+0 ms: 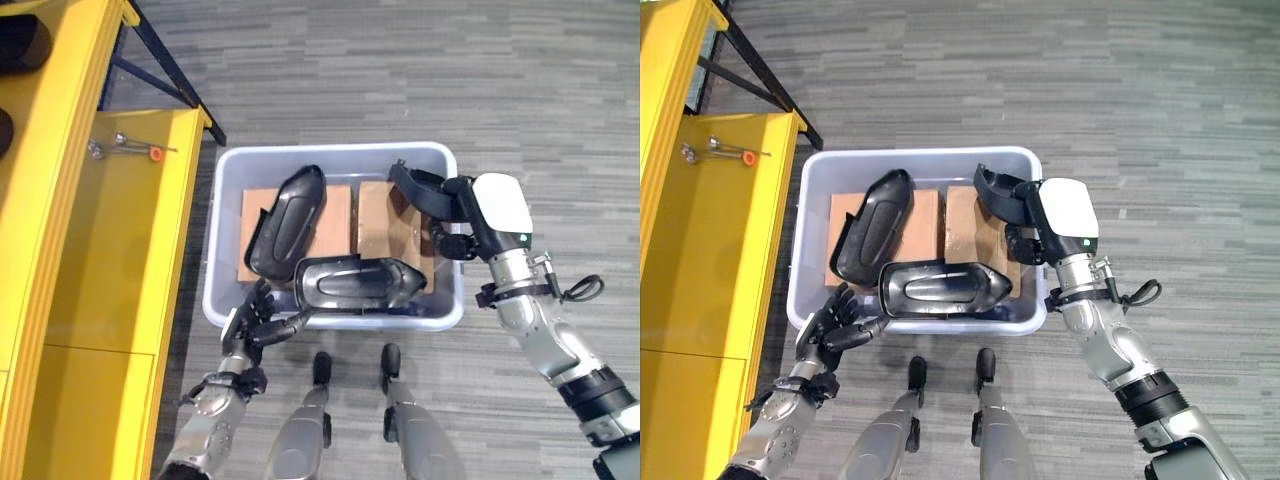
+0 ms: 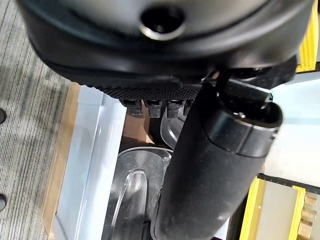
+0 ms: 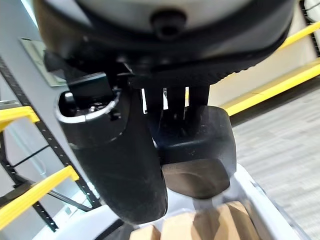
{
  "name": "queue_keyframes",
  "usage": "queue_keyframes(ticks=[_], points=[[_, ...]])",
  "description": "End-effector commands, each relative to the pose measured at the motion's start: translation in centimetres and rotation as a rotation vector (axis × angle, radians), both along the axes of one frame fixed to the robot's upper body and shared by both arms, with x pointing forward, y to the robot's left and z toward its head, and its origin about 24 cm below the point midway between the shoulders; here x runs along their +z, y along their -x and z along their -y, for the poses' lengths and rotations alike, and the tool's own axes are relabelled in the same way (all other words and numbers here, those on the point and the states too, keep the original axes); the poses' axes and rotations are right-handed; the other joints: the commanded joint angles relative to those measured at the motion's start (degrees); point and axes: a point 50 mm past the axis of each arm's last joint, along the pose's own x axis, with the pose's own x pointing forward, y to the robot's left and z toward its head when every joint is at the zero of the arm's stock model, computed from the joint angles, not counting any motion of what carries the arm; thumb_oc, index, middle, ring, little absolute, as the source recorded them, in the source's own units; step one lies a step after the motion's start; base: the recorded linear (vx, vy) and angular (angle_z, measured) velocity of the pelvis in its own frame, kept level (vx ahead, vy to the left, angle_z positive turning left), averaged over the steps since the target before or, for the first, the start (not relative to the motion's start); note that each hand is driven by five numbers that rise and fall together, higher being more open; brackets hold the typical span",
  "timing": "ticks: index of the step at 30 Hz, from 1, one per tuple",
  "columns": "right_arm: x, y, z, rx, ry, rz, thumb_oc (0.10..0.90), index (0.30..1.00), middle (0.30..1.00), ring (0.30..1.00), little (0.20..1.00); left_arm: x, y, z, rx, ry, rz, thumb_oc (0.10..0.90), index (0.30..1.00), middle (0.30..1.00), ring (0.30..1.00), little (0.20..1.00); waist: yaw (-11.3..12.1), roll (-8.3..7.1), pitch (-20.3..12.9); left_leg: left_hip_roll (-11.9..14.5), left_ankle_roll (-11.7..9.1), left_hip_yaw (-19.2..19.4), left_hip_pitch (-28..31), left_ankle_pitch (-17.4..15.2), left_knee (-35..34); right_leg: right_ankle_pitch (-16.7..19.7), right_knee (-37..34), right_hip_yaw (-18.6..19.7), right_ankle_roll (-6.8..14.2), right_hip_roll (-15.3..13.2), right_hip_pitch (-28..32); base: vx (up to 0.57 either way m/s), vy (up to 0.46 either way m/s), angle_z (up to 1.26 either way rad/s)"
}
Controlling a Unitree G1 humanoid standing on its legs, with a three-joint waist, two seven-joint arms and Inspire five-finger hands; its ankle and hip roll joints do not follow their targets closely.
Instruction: Move parts from the plastic box to the shelf.
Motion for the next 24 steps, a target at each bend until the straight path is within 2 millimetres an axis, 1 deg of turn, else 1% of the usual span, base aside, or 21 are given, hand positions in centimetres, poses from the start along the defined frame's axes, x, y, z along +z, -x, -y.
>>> queue_keyframes(ticks=[1, 3, 4, 5, 6, 9, 10, 12, 15, 17, 19, 24], points=[[3.1, 1.0, -0.6, 0.103, -0.025, 0.164, 0.4, 0.3, 0.3, 0.3, 0.3, -0.5, 1.4, -1.7, -0.026, -0.1, -0.017, 0.9, 1.0, 1.0, 1.0, 1.0, 0.4, -2.36, -12.4, 3.9, -2.0, 0.5, 2.0, -3.0, -0.4, -7.6, 0.2, 0.3, 6.8, -6.4, 3.9, 0.1, -0.004, 0.0], [3.5, 1.3, -0.7, 0.118, -0.017, 0.174, 0.4, 0.3, 0.3, 0.3, 0.3, -0.6, 1.6, -1.8, -0.019, -0.1, -0.027, 0.9, 1.0, 1.0, 1.0, 1.0, 0.4, -2.67, -14.3, 4.1, -1.9, 0.6, 3.3, -3.4, -0.4, -7.7, 0.1, 0.2, 6.9, -6.3, 5.1, 0.08, -0.004, 0.0], [3.5, 1.3, -0.7, 0.117, -0.018, 0.174, 0.4, 0.3, 0.3, 0.3, 0.3, -0.6, 1.6, -1.8, -0.02, -0.1, -0.027, 0.9, 1.0, 1.0, 1.0, 1.0, 0.4, -2.67, -14.3, 4.2, -1.9, 0.6, 3.4, -3.4, -0.4, -7.8, 0.1, 0.3, 6.9, -6.2, 5.2, 0.07, 0.006, 0.01], [3.7, 1.5, -0.7, 0.125, -0.013, 0.181, 0.4, 0.3, 0.3, 0.3, 0.3, -0.8, 1.7, -1.9, -0.017, -0.105, -0.033, 0.9, 1.0, 1.0, 1.0, 1.0, 0.3, -2.85, -15.5, 4.3, -1.9, 0.7, 4.2, -3.7, -0.4, -7.9, 0.1, 0.3, 7.0, -6.2, 6.0, 0.04, 0.004, 0.0], [3.7, 1.5, -0.7, 0.124, -0.013, 0.181, 0.4, 0.3, 0.3, 0.3, 0.3, -0.8, 1.7, -1.9, -0.017, -0.105, -0.034, 0.9, 1.0, 1.0, 1.0, 1.0, 0.3, -2.85, -15.4, 4.3, -1.9, 0.7, 4.3, -3.8, -0.4, -7.9, 0.1, 0.3, 7.0, -6.2, 6.0, 0.06, 0.009, -0.01], [3.8, 1.9, -1.0, 0.145, -0.015, 0.185, 0.4, 0.3, 0.3, 0.3, 0.3, -1.2, 1.8, -2.0, 0.0, -0.109, -0.052, 0.9, 1.0, 1.0, 1.0, 1.0, 0.0, -3.09, -17.9, 4.4, -1.7, 1.1, 5.8, -3.9, -0.4, -8.0, 0.4, 0.5, 7.0, -6.1, 7.2, 0.05, 0.006, -0.03], [3.8, 1.9, -1.0, 0.145, -0.015, 0.185, 0.4, 0.3, 0.3, 0.3, 0.3, -1.2, 1.8, -2.0, 0.0, -0.109, -0.052, 0.9, 1.0, 1.0, 1.0, 1.0, 0.0, -3.08, -17.9, 4.4, -1.7, 1.1, 5.9, -3.9, -0.4, -8.0, 0.4, 0.5, 7.0, -6.1, 7.2, 0.05, 0.001, -0.03], [3.9, 2.2, -1.6, 0.171, -0.015, 0.194, 0.4, 0.3, 0.3, 0.3, 0.3, -1.4, 1.9, -2.2, 0.024, -0.11, -0.061, 0.9, 1.0, 1.0, 1.0, 1.0, -0.1, -3.11, -19.3, 4.5, -1.4, 1.3, 7.5, -4.4, -0.4, -8.8, 1.4, 1.1, 6.9, -6.0, 8.1, 0.05, -0.01, -0.09], [3.9, 2.3, -1.8, 0.178, -0.017, 0.194, 0.4, 0.3, 0.3, 0.3, 0.3, -1.4, 1.9, -2.3, 0.029, -0.113, -0.061, 0.9, 1.0, 1.0, 1.0, 1.0, -0.1, -3.07, -19.7, 4.6, -1.3, 1.4, 8.0, -4.6, -0.4, -9.1, 1.8, 1.4, 6.9, -6.0, 8.3, 0.03, -0.01, -0.12], [3.6, 2.6, -2.3, 0.205, -0.022, 0.184, 0.4, 0.3, 0.3, 0.3, 0.3, -1.6, 2.1, -2.4, 0.046, -0.104, -0.07, 0.9, 1.0, 1.0, 1.0, 1.0, -0.4, -3.02, -20.7, 4.9, -1.3, 1.7, 9.5, -4.8, -0.4, -9.9, 2.6, 1.6, 6.8, -5.7, 9.3, 0.03, -0.024, -0.06], [3.5, 2.7, -2.4, 0.212, -0.026, 0.18, 0.4, 0.3, 0.3, 0.3, 0.3, -1.8, 2.1, -2.3, 0.048, -0.104, -0.075, 0.9, 1.0, 1.0, 1.0, 1.0, -0.5, -3.02, -21.0, 5.0, -1.3, 1.7, 9.8, -4.8, -0.4, -10.0, 2.7, 1.5, 6.8, -5.7, 9.6, 0.0, 0.0, 0.0], [2.4, 3.5, -2.9, 0.245, -0.073, 0.136, 0.4, 0.3, 0.3, 0.3, 0.3, -1.9, 2.3, -2.0, 0.052, -0.09, -0.078, 0.9, 1.0, 1.0, 1.0, 1.0, -0.6, -2.96, -22.2, 5.5, -1.6, 1.4, 10.2, -4.7, -0.4, -10.7, 2.8, 0.9, 6.6, -5.3, 10.6, 0.0, -0.032, 0.0]])
